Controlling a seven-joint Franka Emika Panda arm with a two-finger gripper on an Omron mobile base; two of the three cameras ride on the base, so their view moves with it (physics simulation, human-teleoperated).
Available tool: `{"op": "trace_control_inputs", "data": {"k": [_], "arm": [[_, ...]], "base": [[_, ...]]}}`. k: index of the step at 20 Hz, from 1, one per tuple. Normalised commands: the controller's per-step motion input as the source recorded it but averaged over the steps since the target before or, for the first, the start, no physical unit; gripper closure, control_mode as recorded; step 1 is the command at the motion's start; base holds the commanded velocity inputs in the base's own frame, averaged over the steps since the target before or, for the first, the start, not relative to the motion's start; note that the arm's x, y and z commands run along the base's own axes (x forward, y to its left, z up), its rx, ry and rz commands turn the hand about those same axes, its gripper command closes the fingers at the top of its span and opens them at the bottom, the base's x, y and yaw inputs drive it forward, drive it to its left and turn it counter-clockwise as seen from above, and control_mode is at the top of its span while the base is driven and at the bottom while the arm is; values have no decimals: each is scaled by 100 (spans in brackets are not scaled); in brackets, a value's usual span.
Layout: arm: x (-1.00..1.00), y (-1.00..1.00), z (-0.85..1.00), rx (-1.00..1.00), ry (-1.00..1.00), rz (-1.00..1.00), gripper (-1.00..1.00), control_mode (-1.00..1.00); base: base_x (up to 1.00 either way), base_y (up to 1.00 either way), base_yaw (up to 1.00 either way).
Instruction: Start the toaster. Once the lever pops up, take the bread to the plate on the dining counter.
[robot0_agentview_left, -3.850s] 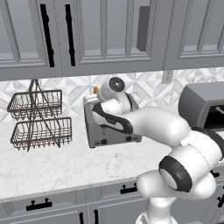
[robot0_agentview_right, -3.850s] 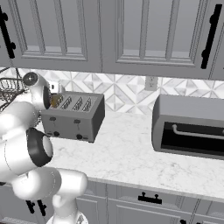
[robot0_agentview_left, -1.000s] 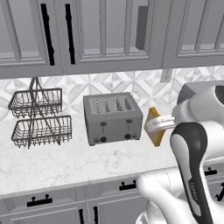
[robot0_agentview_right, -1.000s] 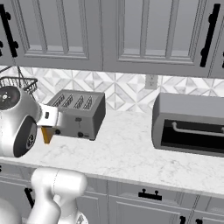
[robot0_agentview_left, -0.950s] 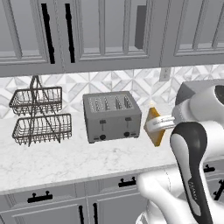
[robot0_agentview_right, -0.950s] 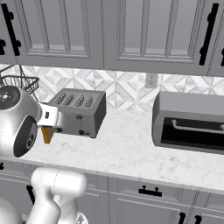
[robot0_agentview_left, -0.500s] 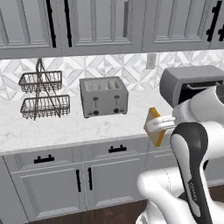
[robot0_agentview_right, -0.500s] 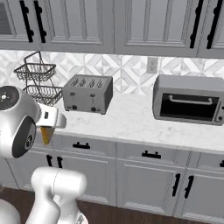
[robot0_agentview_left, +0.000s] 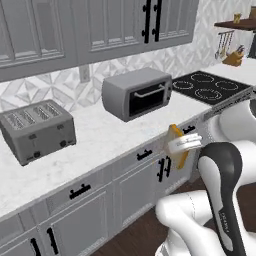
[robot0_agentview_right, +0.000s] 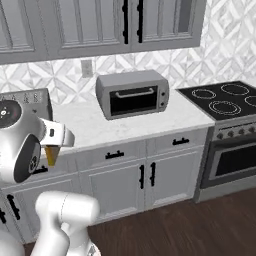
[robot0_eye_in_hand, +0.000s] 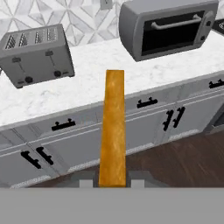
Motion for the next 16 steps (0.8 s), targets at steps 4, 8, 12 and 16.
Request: {"op": "trace_control_inputs", "data": {"k": [4, 8, 12, 16], "arm": [[0, 0, 0, 0, 0, 0, 100, 100], [0, 0, 0, 0, 0, 0, 100, 100], [0, 0, 0, 0, 0, 0, 100, 100], [0, 0, 0, 0, 0, 0, 100, 100]], "base": [[4, 0, -85], [22, 0, -79], [33, 0, -75], [42, 0, -74]]}}
